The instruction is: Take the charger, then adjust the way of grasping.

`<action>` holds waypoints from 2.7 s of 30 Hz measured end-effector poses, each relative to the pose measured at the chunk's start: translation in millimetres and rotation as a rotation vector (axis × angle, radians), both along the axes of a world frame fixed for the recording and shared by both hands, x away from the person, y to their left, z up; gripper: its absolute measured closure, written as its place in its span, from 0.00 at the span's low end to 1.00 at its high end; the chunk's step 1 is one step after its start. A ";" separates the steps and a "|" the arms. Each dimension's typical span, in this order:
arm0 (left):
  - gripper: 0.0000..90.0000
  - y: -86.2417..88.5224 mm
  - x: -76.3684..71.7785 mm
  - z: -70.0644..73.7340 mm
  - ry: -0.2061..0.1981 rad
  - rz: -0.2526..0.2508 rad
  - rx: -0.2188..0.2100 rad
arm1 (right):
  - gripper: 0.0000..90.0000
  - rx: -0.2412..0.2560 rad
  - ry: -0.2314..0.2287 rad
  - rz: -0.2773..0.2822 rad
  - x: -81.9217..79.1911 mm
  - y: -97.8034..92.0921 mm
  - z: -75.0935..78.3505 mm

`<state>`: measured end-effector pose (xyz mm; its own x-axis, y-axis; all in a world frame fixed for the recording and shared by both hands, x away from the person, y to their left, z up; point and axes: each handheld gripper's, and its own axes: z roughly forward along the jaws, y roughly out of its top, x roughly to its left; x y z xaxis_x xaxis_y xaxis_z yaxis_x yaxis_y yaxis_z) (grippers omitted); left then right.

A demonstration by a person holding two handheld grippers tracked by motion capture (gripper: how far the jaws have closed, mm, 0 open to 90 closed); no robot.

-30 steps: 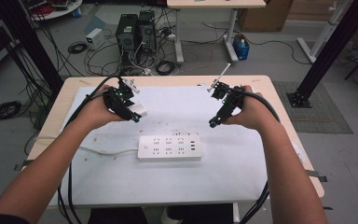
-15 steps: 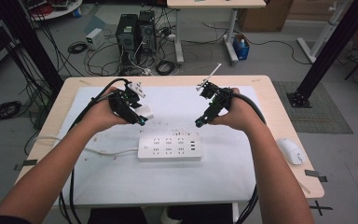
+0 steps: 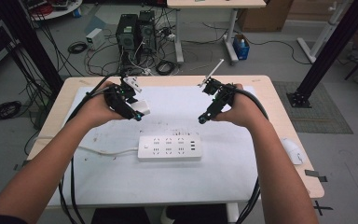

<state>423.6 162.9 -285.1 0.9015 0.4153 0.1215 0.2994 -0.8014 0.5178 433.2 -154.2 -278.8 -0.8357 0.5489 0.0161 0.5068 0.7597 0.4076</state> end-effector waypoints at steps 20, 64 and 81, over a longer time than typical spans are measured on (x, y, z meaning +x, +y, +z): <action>0.47 -27.1 -11.7 -3.4 -0.046 -0.104 -0.032 | 0.02 0.142 0.022 -0.011 0.0 10.5 -1.8; 0.47 -68.7 -25.8 -26.4 -0.118 -0.194 -0.112 | 0.05 0.606 0.321 -0.163 16.9 39.2 -58.2; 0.47 -73.1 -28.8 -27.0 -0.142 -0.191 -0.111 | 0.22 0.747 0.463 -0.205 20.3 39.9 -73.6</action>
<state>394.7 89.8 -312.1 0.9420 0.2574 0.2153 0.0666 -0.7722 0.6318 453.5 -114.2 -352.4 -0.5439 0.3981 0.7387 0.8392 0.2556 0.4801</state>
